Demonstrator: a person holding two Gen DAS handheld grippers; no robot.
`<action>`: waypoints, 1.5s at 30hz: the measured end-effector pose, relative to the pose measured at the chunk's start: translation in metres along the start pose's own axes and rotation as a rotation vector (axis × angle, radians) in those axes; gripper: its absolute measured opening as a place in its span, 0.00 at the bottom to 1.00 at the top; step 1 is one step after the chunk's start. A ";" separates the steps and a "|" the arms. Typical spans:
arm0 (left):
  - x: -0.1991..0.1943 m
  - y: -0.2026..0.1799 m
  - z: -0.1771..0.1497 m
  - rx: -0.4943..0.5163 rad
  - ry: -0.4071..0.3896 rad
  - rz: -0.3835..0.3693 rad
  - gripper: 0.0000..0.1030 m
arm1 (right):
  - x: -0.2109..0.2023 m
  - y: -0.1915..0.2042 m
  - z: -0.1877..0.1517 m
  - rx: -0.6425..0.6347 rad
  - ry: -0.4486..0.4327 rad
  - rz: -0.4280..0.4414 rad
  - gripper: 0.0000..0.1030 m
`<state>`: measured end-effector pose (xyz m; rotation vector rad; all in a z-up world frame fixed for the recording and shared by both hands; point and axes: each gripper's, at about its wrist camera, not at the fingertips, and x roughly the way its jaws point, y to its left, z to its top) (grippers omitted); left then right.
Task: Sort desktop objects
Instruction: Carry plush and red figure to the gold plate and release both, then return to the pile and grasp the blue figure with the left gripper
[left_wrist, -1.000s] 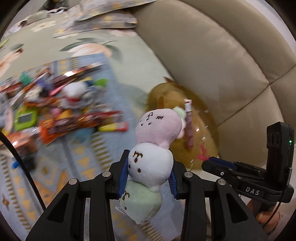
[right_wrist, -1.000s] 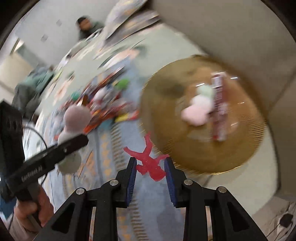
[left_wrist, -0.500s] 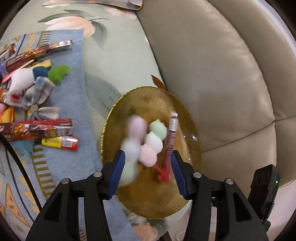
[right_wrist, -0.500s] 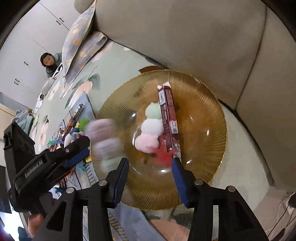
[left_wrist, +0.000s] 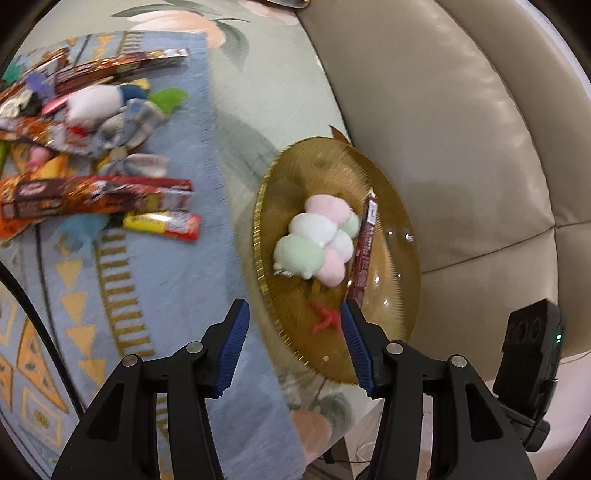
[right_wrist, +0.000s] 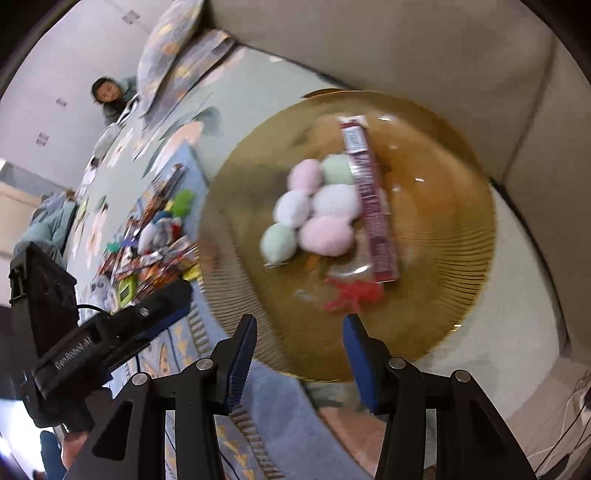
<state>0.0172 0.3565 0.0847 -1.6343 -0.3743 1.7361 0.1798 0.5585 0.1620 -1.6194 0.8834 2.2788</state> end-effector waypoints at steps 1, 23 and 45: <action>-0.005 0.006 -0.003 -0.011 -0.002 0.006 0.48 | 0.002 0.007 -0.002 -0.016 0.005 0.007 0.46; -0.141 0.204 -0.006 -0.322 -0.275 0.272 0.48 | 0.069 0.122 -0.033 -0.240 0.187 0.071 0.47; -0.146 0.228 -0.013 -0.280 -0.222 0.393 0.48 | 0.101 0.137 -0.042 -0.184 0.261 0.081 0.47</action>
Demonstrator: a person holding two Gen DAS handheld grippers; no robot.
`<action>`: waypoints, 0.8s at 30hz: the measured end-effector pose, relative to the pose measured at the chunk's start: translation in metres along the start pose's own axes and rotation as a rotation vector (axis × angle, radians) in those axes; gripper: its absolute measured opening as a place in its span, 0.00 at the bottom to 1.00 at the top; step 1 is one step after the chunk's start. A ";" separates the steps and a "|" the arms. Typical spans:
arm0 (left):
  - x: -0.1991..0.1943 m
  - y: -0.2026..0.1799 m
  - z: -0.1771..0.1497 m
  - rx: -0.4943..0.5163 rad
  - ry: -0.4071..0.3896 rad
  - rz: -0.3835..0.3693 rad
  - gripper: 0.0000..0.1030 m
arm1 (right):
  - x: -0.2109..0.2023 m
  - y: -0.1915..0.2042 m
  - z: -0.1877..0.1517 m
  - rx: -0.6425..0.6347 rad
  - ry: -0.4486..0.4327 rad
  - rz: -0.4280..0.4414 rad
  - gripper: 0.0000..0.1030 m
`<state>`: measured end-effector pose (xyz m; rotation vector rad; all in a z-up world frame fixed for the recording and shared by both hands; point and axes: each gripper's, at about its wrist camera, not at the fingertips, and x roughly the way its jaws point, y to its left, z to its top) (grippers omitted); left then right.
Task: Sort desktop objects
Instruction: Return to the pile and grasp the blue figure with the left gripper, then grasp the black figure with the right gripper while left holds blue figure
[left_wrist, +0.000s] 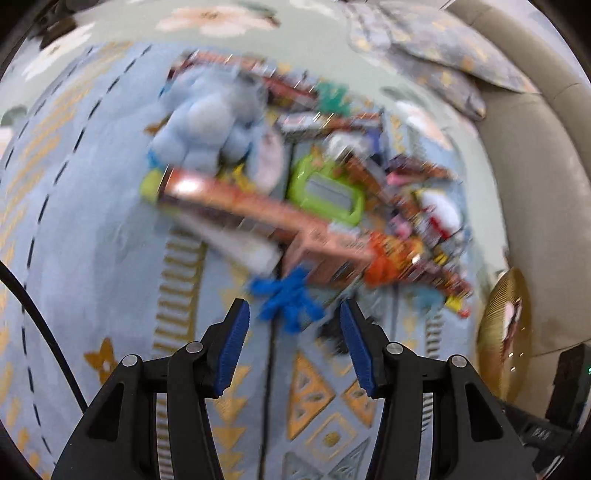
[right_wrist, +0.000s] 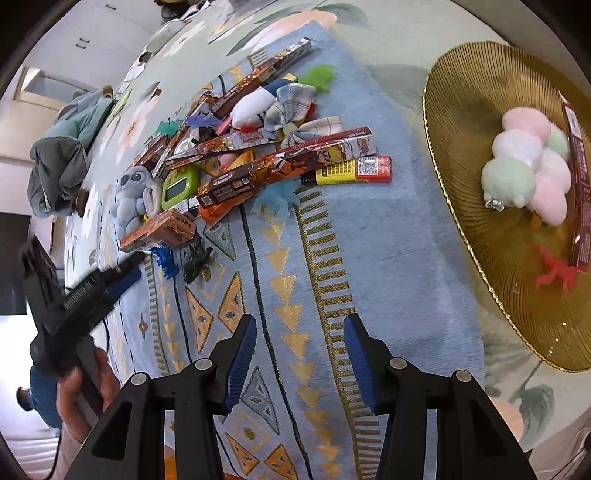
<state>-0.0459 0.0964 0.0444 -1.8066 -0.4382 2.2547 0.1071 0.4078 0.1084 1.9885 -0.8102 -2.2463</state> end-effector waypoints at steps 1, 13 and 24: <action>0.006 0.003 -0.003 -0.018 0.010 -0.003 0.48 | 0.002 0.000 0.000 0.003 0.004 0.003 0.47; 0.034 -0.014 -0.009 0.036 -0.080 0.052 0.34 | 0.013 0.025 -0.003 -0.083 0.020 0.016 0.47; 0.002 0.016 -0.023 0.025 -0.052 -0.023 0.18 | 0.069 0.097 0.015 -0.194 0.003 0.077 0.47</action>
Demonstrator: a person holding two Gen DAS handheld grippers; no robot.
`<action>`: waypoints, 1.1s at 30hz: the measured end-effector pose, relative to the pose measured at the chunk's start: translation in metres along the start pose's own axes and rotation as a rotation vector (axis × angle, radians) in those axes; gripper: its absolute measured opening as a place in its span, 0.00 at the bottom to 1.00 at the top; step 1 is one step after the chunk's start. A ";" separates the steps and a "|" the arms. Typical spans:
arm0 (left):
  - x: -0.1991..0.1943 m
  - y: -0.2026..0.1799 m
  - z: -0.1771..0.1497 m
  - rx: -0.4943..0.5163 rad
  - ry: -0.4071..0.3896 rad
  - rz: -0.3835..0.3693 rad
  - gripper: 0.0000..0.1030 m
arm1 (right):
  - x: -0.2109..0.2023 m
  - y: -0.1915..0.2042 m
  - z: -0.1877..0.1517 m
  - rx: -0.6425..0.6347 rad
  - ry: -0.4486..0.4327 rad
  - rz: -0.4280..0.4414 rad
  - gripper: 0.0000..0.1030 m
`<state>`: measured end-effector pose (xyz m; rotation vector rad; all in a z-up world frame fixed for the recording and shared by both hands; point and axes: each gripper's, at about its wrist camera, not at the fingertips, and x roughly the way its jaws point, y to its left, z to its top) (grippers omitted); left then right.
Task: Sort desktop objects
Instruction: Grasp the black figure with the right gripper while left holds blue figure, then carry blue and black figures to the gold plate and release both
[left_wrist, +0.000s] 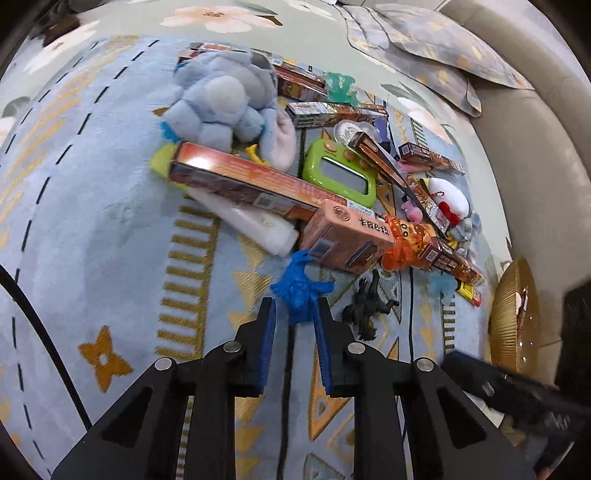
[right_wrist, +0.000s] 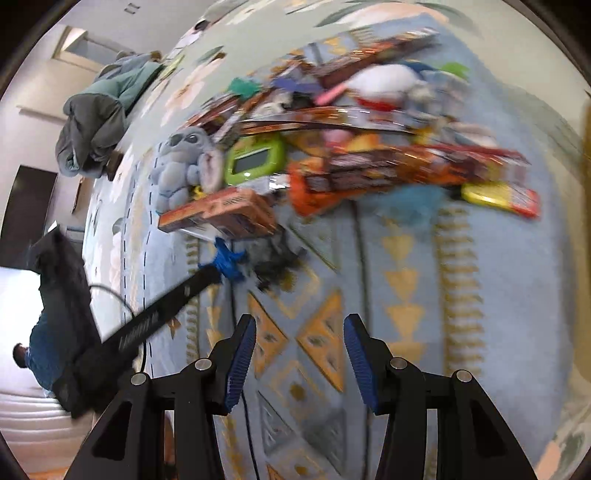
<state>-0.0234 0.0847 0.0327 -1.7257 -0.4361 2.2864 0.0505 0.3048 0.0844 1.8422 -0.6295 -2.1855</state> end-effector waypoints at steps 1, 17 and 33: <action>0.002 0.003 -0.001 -0.008 0.006 -0.009 0.18 | 0.007 0.004 0.004 -0.008 0.001 -0.008 0.47; 0.019 0.034 0.012 -0.148 0.064 -0.175 0.29 | 0.062 0.042 0.022 -0.096 -0.032 -0.221 0.38; 0.025 -0.018 0.005 0.097 0.002 -0.030 0.14 | 0.003 -0.008 0.004 -0.056 -0.076 -0.158 0.23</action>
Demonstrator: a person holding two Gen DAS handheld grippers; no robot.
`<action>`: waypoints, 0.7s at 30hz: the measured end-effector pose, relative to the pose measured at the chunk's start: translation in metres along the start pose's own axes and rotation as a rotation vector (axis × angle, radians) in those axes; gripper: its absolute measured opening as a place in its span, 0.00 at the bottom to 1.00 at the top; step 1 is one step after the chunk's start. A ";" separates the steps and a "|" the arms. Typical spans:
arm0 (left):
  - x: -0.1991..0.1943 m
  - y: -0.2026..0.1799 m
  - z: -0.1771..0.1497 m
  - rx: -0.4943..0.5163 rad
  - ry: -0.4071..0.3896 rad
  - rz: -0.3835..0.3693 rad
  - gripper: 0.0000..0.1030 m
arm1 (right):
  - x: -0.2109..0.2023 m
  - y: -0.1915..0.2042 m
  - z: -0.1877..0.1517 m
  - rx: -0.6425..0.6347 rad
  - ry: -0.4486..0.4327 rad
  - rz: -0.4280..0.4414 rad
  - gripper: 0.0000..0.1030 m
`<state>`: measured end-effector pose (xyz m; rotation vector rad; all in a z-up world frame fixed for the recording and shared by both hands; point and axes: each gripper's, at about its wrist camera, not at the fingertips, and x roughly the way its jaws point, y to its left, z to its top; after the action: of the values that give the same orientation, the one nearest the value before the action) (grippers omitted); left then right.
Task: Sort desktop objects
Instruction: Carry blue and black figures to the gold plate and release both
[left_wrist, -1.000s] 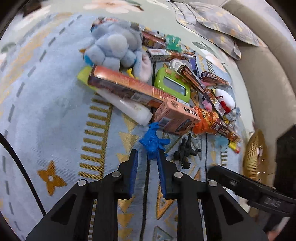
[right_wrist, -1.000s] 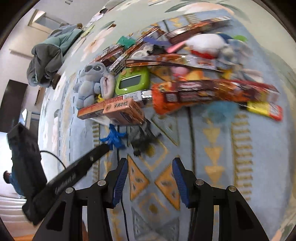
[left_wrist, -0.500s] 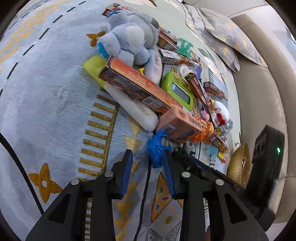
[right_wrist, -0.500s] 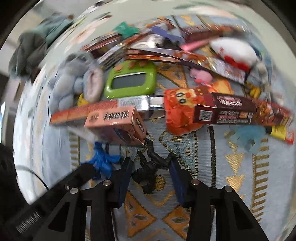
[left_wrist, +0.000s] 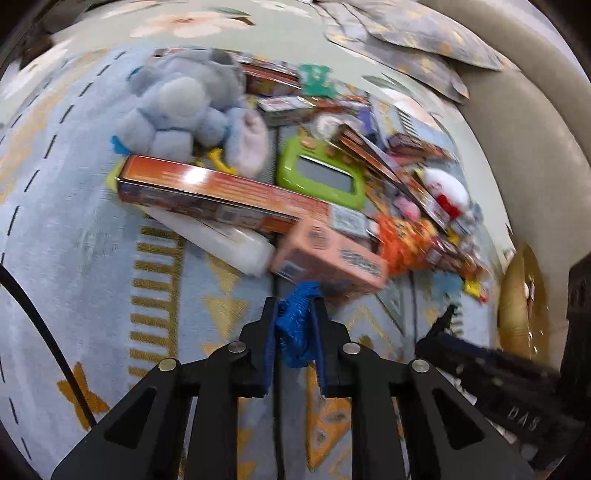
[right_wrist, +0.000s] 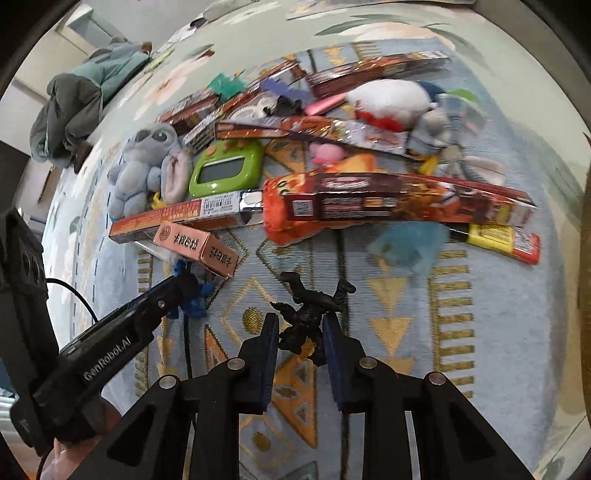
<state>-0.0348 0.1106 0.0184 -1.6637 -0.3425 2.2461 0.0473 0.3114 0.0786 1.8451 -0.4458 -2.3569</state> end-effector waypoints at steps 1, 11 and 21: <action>-0.002 -0.001 -0.001 -0.001 0.003 -0.011 0.14 | -0.005 -0.002 -0.002 0.004 -0.010 0.012 0.23; -0.031 -0.058 -0.019 0.039 0.037 -0.138 0.14 | -0.060 -0.030 -0.022 0.042 -0.078 0.068 0.23; -0.029 -0.191 -0.011 0.217 0.042 -0.309 0.14 | -0.145 -0.159 -0.045 0.295 -0.168 -0.107 0.23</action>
<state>0.0059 0.2750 0.1126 -1.4352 -0.3100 1.9441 0.1412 0.4945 0.1559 1.8316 -0.7698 -2.6531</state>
